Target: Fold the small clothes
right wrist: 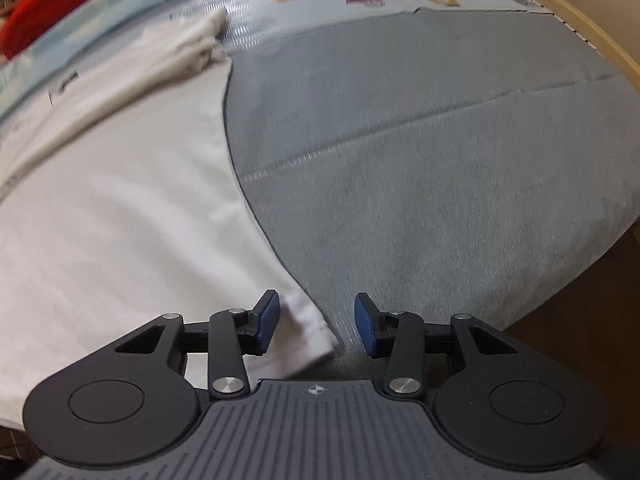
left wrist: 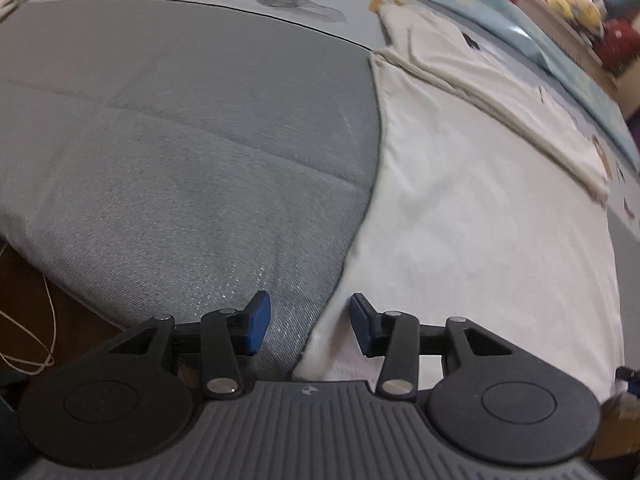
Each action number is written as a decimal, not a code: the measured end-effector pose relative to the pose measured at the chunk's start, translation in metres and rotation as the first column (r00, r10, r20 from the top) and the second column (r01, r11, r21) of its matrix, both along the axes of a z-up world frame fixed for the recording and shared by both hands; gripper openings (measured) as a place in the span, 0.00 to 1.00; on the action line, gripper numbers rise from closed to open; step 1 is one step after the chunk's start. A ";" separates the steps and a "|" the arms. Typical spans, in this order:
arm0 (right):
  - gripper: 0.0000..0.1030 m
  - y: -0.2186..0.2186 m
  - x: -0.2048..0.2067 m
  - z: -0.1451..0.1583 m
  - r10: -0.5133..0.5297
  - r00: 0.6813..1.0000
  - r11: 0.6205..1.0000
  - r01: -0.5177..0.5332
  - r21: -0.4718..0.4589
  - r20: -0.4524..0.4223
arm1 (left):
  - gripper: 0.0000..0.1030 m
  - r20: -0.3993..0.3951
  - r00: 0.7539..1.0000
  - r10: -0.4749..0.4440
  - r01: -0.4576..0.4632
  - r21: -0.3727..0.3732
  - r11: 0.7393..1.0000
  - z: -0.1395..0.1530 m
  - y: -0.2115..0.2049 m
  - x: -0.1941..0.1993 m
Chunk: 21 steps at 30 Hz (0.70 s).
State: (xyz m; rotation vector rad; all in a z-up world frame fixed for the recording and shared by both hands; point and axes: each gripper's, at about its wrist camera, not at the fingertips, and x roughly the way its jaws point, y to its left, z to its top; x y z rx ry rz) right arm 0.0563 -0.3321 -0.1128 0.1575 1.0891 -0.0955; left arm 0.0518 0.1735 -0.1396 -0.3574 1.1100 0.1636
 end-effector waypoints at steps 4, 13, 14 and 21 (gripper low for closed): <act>0.44 0.004 -0.001 -0.004 0.021 1.000 0.999 -0.022 -0.028 -0.020 | 0.47 -0.004 0.999 -0.035 0.035 -0.002 0.999 -0.002 -0.006 -0.001; 0.40 0.007 -0.004 -0.004 0.059 0.998 0.998 -0.060 -0.033 -0.026 | 0.13 -0.019 0.990 -0.143 0.144 0.067 0.987 -0.004 -0.023 -0.005; 0.34 0.008 -0.004 -0.003 0.068 0.997 0.997 -0.068 -0.033 -0.023 | 0.11 -0.019 0.989 -0.148 0.149 0.068 0.987 -0.005 -0.024 -0.006; 0.27 0.009 -0.006 -0.001 0.087 0.996 0.996 -0.087 -0.016 -0.020 | 0.15 -0.030 0.990 -0.135 0.136 0.052 0.989 -0.005 -0.024 -0.005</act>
